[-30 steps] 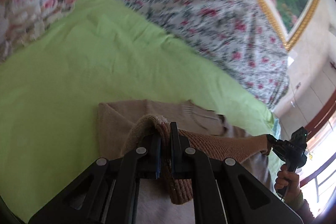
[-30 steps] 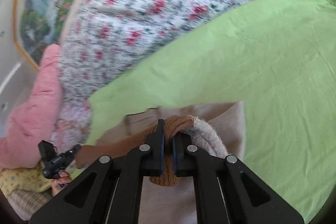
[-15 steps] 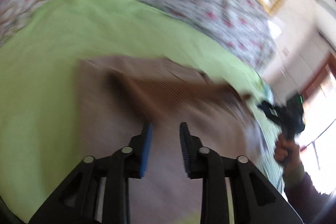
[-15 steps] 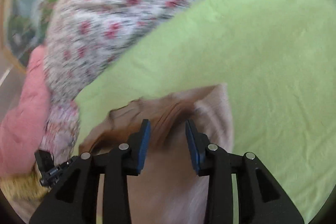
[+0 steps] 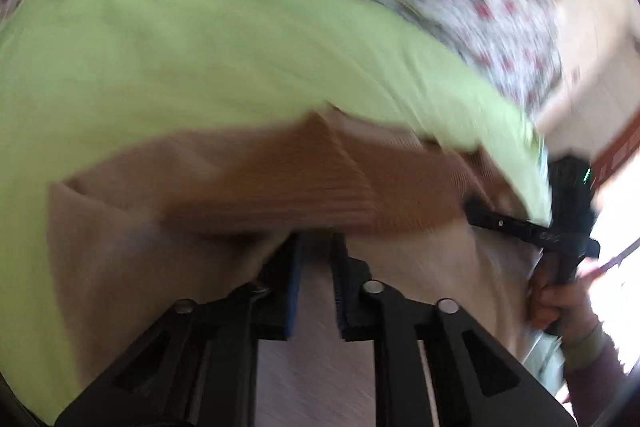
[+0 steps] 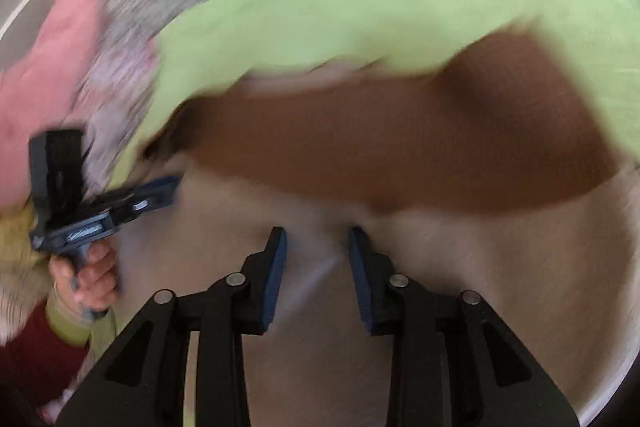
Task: Fold small clothes
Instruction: 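Lay the hem over the collar and open both tools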
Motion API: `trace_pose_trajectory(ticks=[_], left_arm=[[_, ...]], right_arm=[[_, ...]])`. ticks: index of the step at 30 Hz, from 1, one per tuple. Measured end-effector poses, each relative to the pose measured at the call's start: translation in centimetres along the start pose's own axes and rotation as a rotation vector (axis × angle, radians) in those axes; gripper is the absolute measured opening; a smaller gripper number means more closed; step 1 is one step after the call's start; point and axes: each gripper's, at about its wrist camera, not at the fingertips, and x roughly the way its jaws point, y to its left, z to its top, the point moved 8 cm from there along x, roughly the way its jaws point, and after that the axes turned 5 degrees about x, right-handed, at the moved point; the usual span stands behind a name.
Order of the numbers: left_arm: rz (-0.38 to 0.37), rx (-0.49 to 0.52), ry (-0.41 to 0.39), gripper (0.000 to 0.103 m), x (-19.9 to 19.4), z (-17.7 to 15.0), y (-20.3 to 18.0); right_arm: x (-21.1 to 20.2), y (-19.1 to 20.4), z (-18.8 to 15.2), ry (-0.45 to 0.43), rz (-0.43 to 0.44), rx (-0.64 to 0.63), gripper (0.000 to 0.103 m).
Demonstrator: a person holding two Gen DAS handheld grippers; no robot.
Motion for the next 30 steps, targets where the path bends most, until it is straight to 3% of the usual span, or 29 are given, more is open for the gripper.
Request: trace_pose_trajectory(ticks=[2,5,10,17,24,26,30], left_arm=[[0.024,-0.103,-0.061,0.015,-0.6,1.1,3.1],[0.044,-0.243,-0.135,0.012,-2.3,1.1,6.7],[0.042,-0.306,-0.172,0.012,-4.8,-0.5,8.4],[0.079,-0.225,-0.172,0.021,-9.5,-5.7,3.3],[0.079,-0.189,-0.167,0.023,-13.5,-14.1,-1.4],[0.067,-0.201,-0.163,0.035,-14.4,-16.5,-2.4],[0.083,-0.216,-0.149,0.039,-15.8,-20.7,-4.1]], right_arm=[[-0.9,-3.4,1.9,-0.093,-0.019,0.144,0.021],[-3.8,-6.6,2.6,-0.231,-0.003,0.309,0.02],[-7.6,-7.7,0.4,-0.308,-0.036,0.35,0.024],[-11.0,-4.2,-5.6,-0.316,0.009,0.344,0.039],[-13.9,-2.6,-13.1,-0.312,-0.01,0.332,0.042],[-14.7,-2.4,-15.3,-0.307,-0.02,0.329,0.045],[-15.3,-1.7,-18.3,-0.299,-0.039,0.33,0.047]])
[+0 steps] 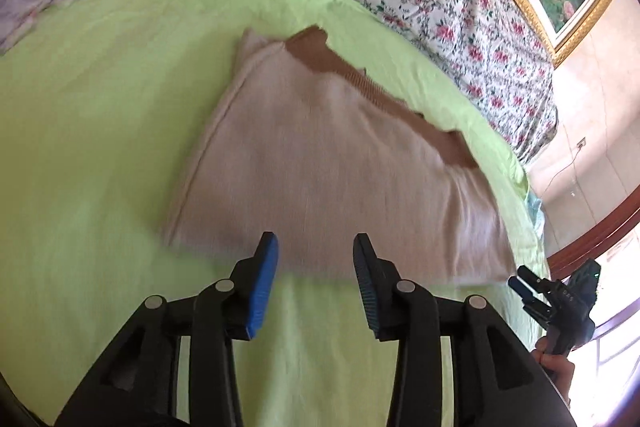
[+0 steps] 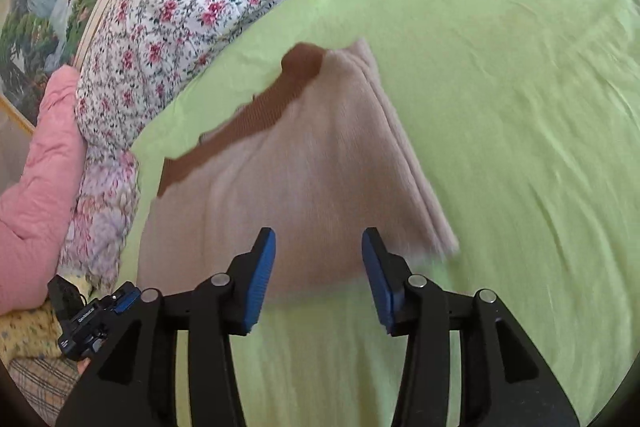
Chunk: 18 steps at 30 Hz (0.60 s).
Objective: Fold small clothes
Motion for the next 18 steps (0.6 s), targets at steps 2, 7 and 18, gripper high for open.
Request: trace_pose_trajectory(ticks=[2,7,18], left_arm=[[0.001,-0.014,0.005,0.04,-0.8,-1.7,-0.2],[-0.014,-0.049,0.018,0.043,-2.2,-4.9,-0.8],[-0.009,-0.1,0.033,0.051,-1.2,-6.5,-1.5]], right_arm=[[-0.8,0.2,-1.1,-0.003,-0.003,-0.011,0.047],[-2.2,0.6,-3.9,-0.006,-0.004,-0.039,0.05],[-3.5,1.6,-7.9,0.002,0.016,-0.066,0.052]])
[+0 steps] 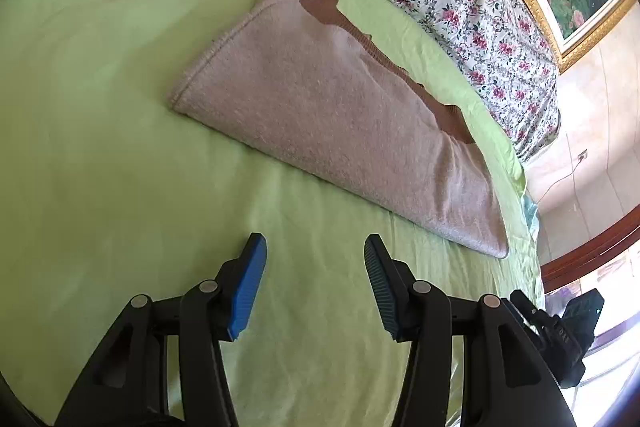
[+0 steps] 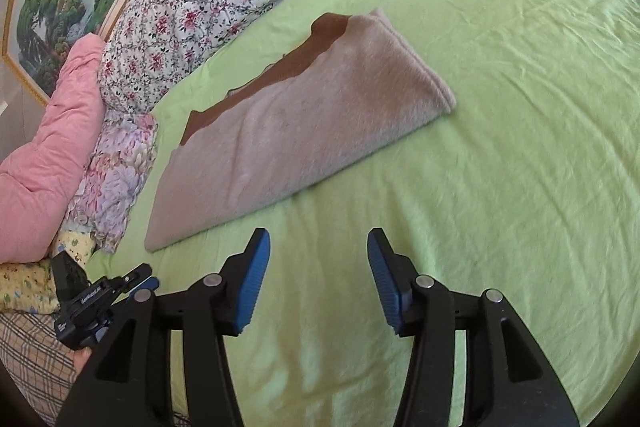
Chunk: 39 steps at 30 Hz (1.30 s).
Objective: Fold small clothes
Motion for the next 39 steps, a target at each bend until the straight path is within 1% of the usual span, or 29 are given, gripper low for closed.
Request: trace_pose_trajectory(ticks=[3,5,11,14,18,21,22,23,24,26,29,31,34,35,37,39], left_arm=[[-0.007,-0.031,-0.008,0.052,0.6,0.3,0.0],[-0.021,-0.074,-0.035,0.057,1.1,1.0,0.2],[-0.057,-0.203,-0.094,0.057,2.9,3.7,1.6],[-0.053,-0.229,-0.138,0.057,4.0,5.6,2.5],[-0.018,-0.248,-0.176,0.057,5.1,8.2,3.1],[0.003,-0.246,-0.196,0.053,6.0,10.1,3.2],[0.008,-0.239,-0.206,0.042,6.3,10.8,3.2],[0.013,-0.23,-0.209,0.022,6.4,11.2,3.1],[0.022,-0.21,-0.207,0.014,6.7,11.8,2.8],[0.047,-0.167,-0.221,0.01,6.7,12.5,2.1],[0.067,-0.062,-0.254,0.006,6.0,13.2,-0.3],[0.04,0.009,-0.272,0.006,5.4,13.6,-2.8],[-0.028,0.118,-0.286,0.006,5.2,14.0,-7.7],[-0.048,0.144,-0.287,0.006,5.3,14.0,-8.9],[-0.102,0.221,-0.268,0.006,6.1,13.5,-12.5],[-0.116,0.291,-0.244,0.006,7.3,12.5,-15.2]], right_arm=[[0.0,0.1,-0.4,0.003,0.001,-0.001,0.053],[0.1,0.1,-0.4,0.005,0.004,-0.004,0.053],[0.5,0.5,-0.2,0.014,0.017,-0.01,0.053],[0.5,0.6,0.0,0.012,0.015,-0.018,0.053],[0.4,0.9,-0.3,0.013,0.016,-0.013,0.053],[0.5,1.1,-0.1,0.014,0.015,-0.014,0.053],[0.5,1.1,-0.2,0.012,0.015,-0.013,0.053],[0.6,1.2,0.0,0.012,0.016,-0.014,0.053],[0.6,1.2,0.3,0.01,0.018,-0.014,0.053],[0.8,1.4,1.1,0.005,0.024,-0.018,0.053],[1.3,1.5,2.9,0.008,0.047,-0.021,0.053],[1.6,1.5,4.6,0.004,0.069,-0.019,0.053],[1.9,1.6,7.3,-0.022,0.091,-0.031,0.053],[2.2,1.7,8.4,-0.018,0.117,-0.024,0.053],[2.9,1.9,10.3,-0.012,0.157,-0.017,0.053],[3.8,2.1,12.5,-0.003,0.171,-0.026,0.053]])
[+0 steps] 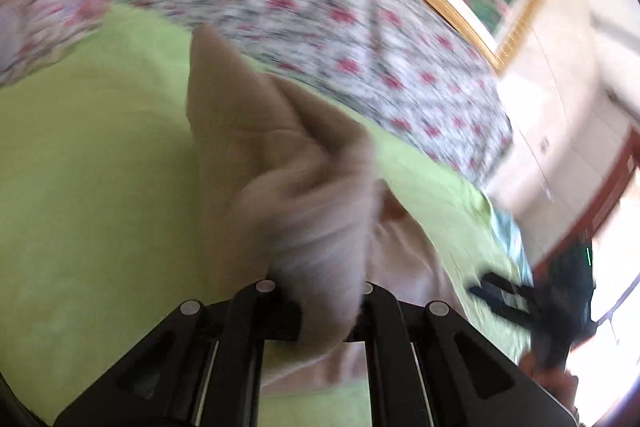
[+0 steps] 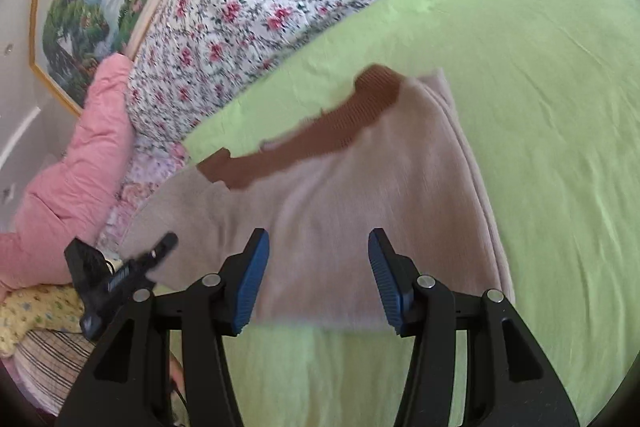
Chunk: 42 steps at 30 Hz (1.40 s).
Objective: Fold small clothes
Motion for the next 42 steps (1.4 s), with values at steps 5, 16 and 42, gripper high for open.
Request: trace_pose_trajectory(ticks=[5,16,42], left_arm=[[-0.031,0.116,0.113,0.006,5.1,-3.1,-4.6],[-0.029,0.134,0.157,0.006,7.6,-4.8,-5.0],[-0.114,0.298,0.269,0.008,12.1,-9.9,-16.6]], right_arm=[[3.8,0.2,3.4,0.089,0.098,0.048,0.054],[14.6,2.3,4.3,0.295,0.161,0.049,0.067],[7.5,-7.5,8.9,0.163,0.006,-0.024,0.016]])
